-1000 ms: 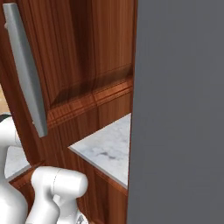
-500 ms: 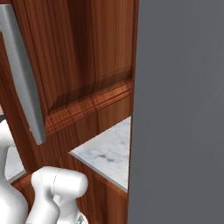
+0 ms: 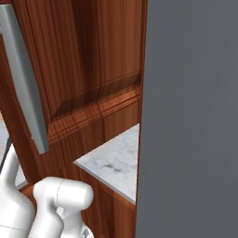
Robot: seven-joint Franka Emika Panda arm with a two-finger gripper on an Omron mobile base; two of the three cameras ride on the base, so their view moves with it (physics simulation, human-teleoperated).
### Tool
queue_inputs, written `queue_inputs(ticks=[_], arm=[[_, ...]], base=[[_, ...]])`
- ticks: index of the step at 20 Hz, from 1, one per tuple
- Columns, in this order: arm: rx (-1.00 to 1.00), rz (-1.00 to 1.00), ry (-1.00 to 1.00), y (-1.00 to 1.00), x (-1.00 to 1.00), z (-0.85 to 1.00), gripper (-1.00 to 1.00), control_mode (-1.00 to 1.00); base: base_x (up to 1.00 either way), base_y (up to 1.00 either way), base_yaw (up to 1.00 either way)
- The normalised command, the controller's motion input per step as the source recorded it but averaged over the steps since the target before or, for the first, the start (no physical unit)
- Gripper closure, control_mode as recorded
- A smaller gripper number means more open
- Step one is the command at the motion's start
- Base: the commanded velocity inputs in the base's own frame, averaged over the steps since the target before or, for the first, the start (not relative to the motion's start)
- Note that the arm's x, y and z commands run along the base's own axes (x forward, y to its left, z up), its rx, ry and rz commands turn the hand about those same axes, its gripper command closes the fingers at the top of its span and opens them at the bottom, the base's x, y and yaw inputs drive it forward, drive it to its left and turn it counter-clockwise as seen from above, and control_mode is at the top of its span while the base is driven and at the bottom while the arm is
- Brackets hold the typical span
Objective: Sort all alcoholic drinks to one cabinet, and non-alcoholic drinks to the other.
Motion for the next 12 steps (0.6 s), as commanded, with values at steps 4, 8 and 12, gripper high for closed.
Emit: queue_inputs(ticks=[4, 8, 12], arm=[[0.00, -0.07, 0.04, 0.00, 0.52, 0.00, -1.00, -1.00], [0.00, -0.06, 0.05, -0.01, 0.32, 0.00, -1.00, -1.00], [0.01, -0.02, 0.03, -0.07, 0.13, 0.00, -1.00, -1.00]], base=[[0.00, 0.00, 0.00], [0.00, 0.00, 0.00], [0.00, 0.00, 0.00]])
